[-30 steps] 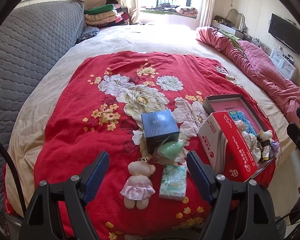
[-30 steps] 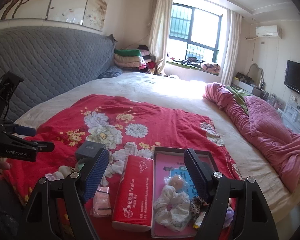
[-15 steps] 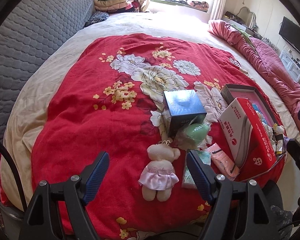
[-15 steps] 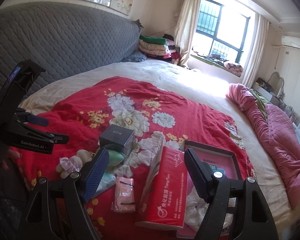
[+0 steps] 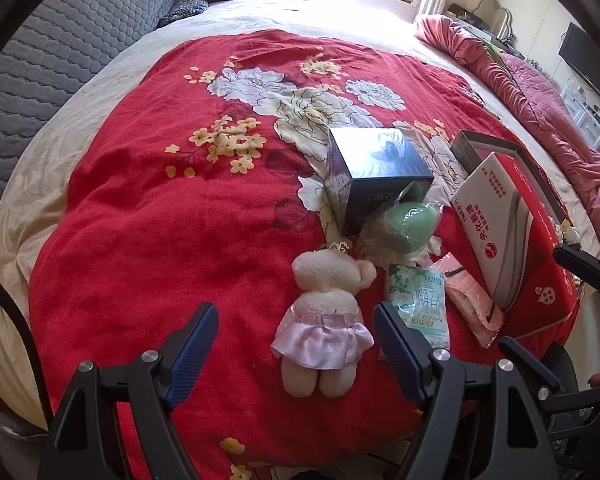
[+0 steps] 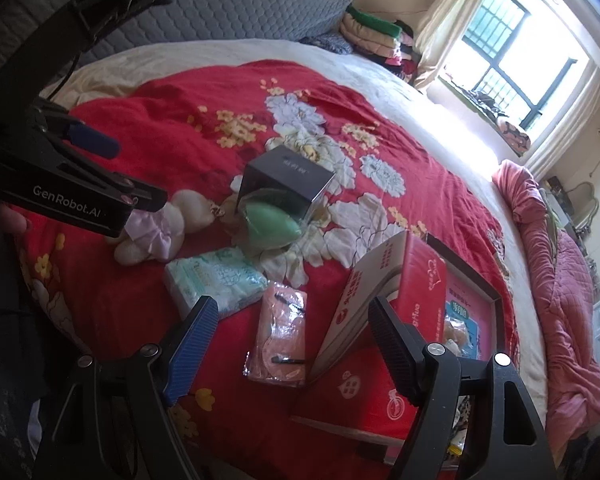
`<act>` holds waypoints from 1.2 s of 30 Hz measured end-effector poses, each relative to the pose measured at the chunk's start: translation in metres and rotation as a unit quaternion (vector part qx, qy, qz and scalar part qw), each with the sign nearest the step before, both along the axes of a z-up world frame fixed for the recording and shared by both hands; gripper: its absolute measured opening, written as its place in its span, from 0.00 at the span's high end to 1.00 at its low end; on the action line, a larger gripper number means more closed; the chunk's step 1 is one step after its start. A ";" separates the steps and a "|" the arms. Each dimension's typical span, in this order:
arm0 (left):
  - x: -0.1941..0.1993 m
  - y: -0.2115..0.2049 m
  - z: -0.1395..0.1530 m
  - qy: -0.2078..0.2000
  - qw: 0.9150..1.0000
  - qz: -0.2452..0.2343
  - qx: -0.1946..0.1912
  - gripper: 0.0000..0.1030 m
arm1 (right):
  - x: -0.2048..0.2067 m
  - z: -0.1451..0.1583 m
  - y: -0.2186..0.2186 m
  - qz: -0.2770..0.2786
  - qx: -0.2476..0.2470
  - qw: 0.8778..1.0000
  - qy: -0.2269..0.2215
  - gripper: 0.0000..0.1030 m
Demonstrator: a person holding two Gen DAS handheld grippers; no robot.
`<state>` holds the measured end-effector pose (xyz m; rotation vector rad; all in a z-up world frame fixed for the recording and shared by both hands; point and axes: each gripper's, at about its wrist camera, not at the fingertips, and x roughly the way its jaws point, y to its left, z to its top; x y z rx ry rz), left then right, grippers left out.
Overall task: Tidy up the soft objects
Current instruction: 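Reach the left gripper to the pink-skirted bear while the right gripper reaches the pink packet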
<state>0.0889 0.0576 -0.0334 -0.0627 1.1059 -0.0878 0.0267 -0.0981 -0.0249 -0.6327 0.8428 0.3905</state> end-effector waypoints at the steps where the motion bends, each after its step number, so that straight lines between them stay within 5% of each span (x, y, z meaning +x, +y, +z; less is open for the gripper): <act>1: 0.001 0.000 -0.002 0.003 1.000 -0.001 -0.001 0.24 | 0.001 -0.004 0.002 0.002 -0.006 1.000 0.006 0.24; 9: 0.005 -0.002 -0.015 0.018 1.000 -0.009 -0.010 0.24 | 0.010 -0.031 0.011 0.006 -0.060 0.998 0.029 0.24; 18: 0.010 -0.001 -0.025 0.029 0.999 -0.010 -0.014 0.24 | 0.021 -0.027 0.013 -0.002 0.061 0.995 0.083 0.24; 26: 0.013 -0.007 -0.033 0.039 0.999 -0.018 -0.011 0.24 | 0.025 -0.040 0.017 -0.009 -0.051 0.996 0.075 0.24; 36: 0.016 -0.008 -0.039 0.042 0.999 -0.025 -0.018 0.24 | 0.045 -0.083 0.022 0.009 -0.187 0.977 0.102 0.25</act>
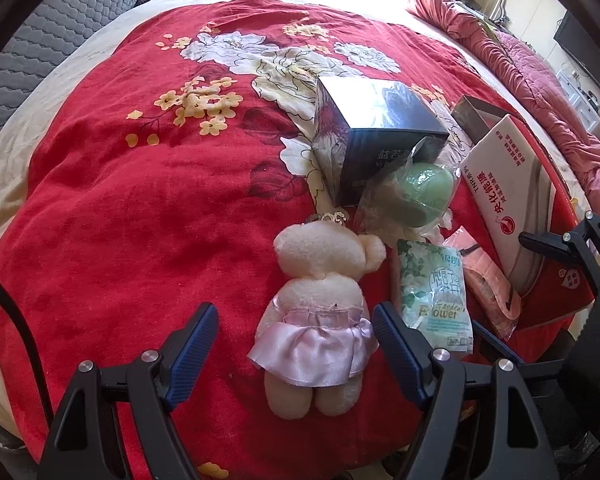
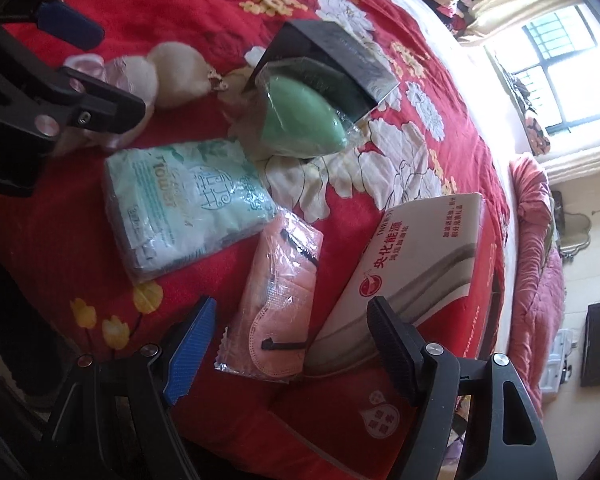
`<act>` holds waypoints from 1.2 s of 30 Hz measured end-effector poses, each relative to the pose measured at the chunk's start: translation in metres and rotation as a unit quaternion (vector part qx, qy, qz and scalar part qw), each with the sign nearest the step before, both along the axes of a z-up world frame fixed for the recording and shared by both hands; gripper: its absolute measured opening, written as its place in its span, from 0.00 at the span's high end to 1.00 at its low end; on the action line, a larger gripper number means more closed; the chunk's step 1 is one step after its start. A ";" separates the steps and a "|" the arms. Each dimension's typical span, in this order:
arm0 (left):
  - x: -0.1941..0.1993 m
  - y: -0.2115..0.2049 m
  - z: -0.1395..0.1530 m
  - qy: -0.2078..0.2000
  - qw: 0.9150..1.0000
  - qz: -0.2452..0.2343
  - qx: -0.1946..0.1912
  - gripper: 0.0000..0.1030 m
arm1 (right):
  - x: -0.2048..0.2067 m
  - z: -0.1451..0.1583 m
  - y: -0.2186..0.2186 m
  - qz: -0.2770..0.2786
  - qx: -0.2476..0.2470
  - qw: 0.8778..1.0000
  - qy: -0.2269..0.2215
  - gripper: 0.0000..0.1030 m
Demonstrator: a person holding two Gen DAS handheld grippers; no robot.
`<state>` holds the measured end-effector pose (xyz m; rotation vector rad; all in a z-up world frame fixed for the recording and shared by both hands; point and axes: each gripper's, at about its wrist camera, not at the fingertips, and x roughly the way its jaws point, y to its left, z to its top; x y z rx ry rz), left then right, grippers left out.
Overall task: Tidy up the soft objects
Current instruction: 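Reach the left gripper to the pink-skirted bear while the right gripper reaches the pink packet, then close the left gripper on the bear while the right gripper grasps the pink packet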
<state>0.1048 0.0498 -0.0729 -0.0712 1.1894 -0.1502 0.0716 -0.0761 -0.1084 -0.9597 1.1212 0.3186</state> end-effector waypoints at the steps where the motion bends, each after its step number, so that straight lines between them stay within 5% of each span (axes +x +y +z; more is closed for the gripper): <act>1: 0.001 0.001 -0.001 0.001 1.000 0.001 -0.001 0.24 | 0.002 -0.002 -0.001 -0.001 0.000 1.000 0.004 0.25; 6: 0.005 0.005 -0.005 0.008 1.000 0.006 -0.016 0.24 | 0.012 -0.006 -0.005 -0.003 0.010 1.000 0.023 0.33; 10: 0.007 0.005 -0.012 0.016 1.000 0.005 -0.022 0.23 | 0.022 0.001 -0.008 -0.010 0.022 0.999 0.026 0.66; 11: 0.007 0.004 -0.013 0.018 1.000 0.004 -0.023 0.23 | 0.025 0.001 -0.009 -0.013 0.028 0.999 0.030 0.68; 17: 0.005 -0.007 -0.020 0.014 1.000 -0.012 -0.001 0.24 | 0.019 0.001 -0.006 0.001 0.033 0.999 0.001 0.72; 24: 0.005 -0.011 -0.024 0.013 1.000 -0.024 -0.015 0.50 | 0.018 0.033 -0.022 -0.035 0.124 0.992 -0.012 0.83; 28: 0.005 -0.003 -0.024 0.008 0.999 -0.014 -0.051 0.61 | 0.019 0.047 -0.034 -0.060 0.188 0.980 -0.012 0.84; 36: -0.008 0.002 0.018 -0.059 0.995 -0.005 -0.086 0.62 | 0.017 0.078 -0.057 -0.091 0.284 0.954 -0.018 0.85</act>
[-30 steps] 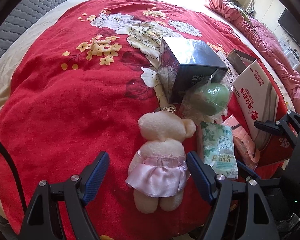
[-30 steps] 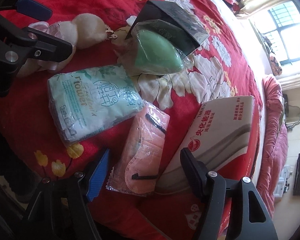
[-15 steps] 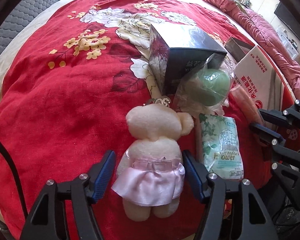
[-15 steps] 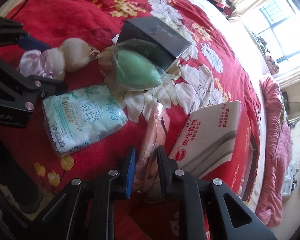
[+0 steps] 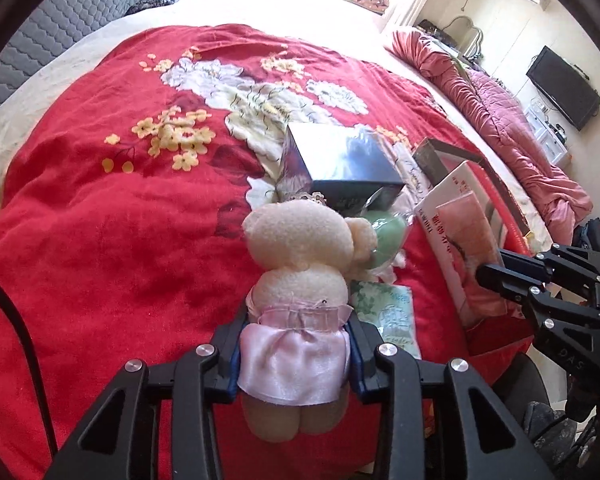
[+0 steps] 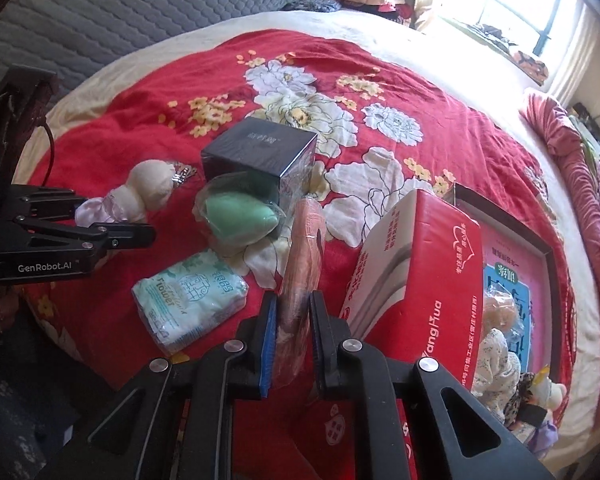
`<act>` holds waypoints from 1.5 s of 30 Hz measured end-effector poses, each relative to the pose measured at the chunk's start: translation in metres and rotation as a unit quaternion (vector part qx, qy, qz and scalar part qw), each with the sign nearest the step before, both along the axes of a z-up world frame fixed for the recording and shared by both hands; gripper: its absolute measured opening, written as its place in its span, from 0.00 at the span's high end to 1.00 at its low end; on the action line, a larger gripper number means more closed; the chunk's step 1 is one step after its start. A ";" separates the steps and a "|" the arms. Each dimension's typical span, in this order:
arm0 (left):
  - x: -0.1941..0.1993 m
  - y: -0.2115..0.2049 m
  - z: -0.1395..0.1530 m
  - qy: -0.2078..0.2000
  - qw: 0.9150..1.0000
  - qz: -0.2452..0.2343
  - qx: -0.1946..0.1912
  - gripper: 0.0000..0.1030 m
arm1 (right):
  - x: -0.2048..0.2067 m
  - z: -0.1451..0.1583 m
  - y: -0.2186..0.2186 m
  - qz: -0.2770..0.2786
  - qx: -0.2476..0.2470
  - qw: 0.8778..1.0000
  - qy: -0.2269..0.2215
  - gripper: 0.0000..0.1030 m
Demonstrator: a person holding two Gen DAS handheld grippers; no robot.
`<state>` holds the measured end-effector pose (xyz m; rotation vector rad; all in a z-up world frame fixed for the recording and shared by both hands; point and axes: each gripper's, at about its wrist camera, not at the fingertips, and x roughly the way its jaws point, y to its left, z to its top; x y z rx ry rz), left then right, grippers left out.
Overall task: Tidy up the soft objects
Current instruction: 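Close the left gripper on the bear while the right gripper grasps the pink packet, then carry the bear with the left gripper while the right gripper carries the pink packet over the tray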
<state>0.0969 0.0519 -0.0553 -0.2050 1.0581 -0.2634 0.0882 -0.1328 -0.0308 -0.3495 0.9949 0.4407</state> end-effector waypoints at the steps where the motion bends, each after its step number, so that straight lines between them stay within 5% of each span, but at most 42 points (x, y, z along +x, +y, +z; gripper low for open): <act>1: -0.002 -0.002 0.006 -0.008 1.000 -0.002 -0.001 0.62 | -0.001 0.004 -0.002 -0.001 0.004 1.000 -0.004 0.84; 14: -0.015 -0.053 0.060 -0.051 0.998 -0.036 0.017 0.61 | -0.020 0.069 -0.052 -0.043 0.075 0.993 -0.075 0.85; 27: -0.004 -0.177 0.114 -0.102 0.985 -0.130 0.039 0.61 | -0.040 0.093 -0.171 -0.161 0.131 0.971 -0.118 0.85; 36: 0.009 -0.260 0.114 -0.095 0.977 -0.189 0.042 0.61 | -0.054 0.089 -0.230 -0.219 0.151 0.956 -0.122 0.85; 45: 0.021 -0.301 0.088 -0.070 0.971 -0.219 0.065 0.60 | -0.053 0.069 -0.254 -0.243 0.156 0.951 -0.109 0.85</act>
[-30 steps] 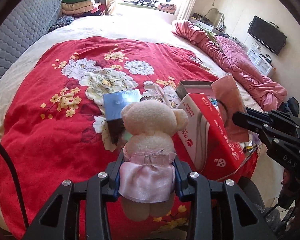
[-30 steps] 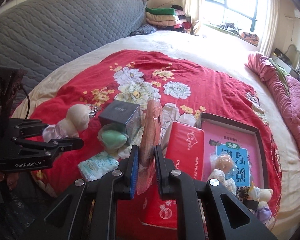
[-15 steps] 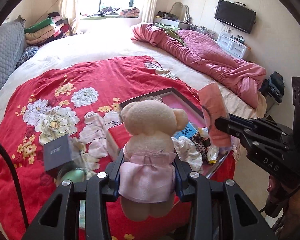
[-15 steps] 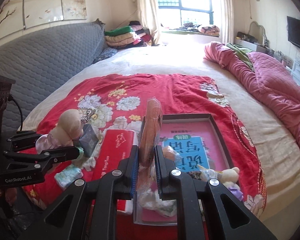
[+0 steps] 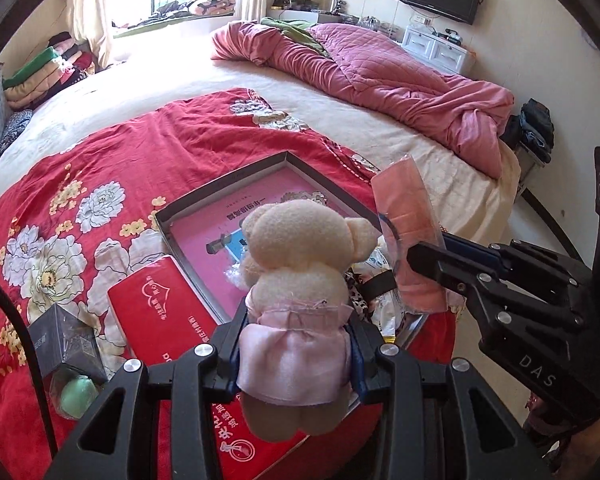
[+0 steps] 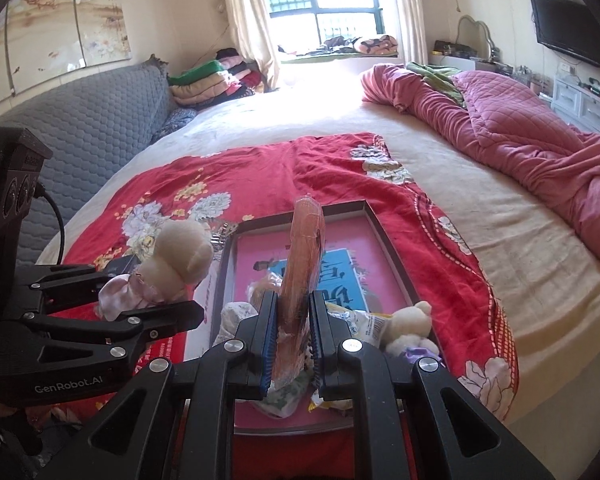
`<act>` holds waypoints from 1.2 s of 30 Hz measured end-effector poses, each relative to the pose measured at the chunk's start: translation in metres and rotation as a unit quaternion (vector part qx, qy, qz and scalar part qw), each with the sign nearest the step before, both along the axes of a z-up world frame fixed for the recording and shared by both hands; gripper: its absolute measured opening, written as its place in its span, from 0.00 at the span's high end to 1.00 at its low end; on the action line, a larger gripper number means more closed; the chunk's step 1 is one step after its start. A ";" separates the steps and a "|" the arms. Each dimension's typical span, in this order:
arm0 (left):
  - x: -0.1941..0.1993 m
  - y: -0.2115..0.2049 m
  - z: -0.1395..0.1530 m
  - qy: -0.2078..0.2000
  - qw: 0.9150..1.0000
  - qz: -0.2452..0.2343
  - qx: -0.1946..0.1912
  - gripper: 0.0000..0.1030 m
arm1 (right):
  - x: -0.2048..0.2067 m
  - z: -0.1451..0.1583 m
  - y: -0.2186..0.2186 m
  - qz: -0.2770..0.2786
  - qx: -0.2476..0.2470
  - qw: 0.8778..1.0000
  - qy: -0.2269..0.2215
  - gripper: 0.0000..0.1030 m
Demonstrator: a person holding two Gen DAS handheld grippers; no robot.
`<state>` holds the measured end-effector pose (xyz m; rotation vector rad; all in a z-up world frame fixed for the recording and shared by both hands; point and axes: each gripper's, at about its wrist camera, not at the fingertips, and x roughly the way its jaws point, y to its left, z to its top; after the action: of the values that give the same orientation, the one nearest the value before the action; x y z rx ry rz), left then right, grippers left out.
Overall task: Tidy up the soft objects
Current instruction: 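Carry the bear with the left gripper while the right gripper carries the pink packet over the tray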
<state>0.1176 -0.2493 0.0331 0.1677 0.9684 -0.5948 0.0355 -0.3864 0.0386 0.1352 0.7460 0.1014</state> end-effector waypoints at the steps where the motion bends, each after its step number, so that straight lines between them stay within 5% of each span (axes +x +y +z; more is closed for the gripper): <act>1: 0.001 -0.001 -0.004 0.002 1.000 -0.001 0.004 0.60 | 0.001 -0.003 0.000 -0.001 0.003 1.000 0.001 0.85; 21: 0.024 -0.008 -0.042 0.047 0.999 0.005 0.022 0.60 | 0.025 -0.055 -0.002 0.008 0.013 0.999 0.051 0.84; 36: 0.029 -0.012 -0.052 0.054 0.998 0.007 0.028 0.60 | 0.031 -0.067 -0.003 0.005 0.022 0.999 0.048 0.76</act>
<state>0.1471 -0.2611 -0.0187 0.1799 1.0904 -0.5677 0.0662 -0.3895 -0.0282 0.1791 0.8409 0.1217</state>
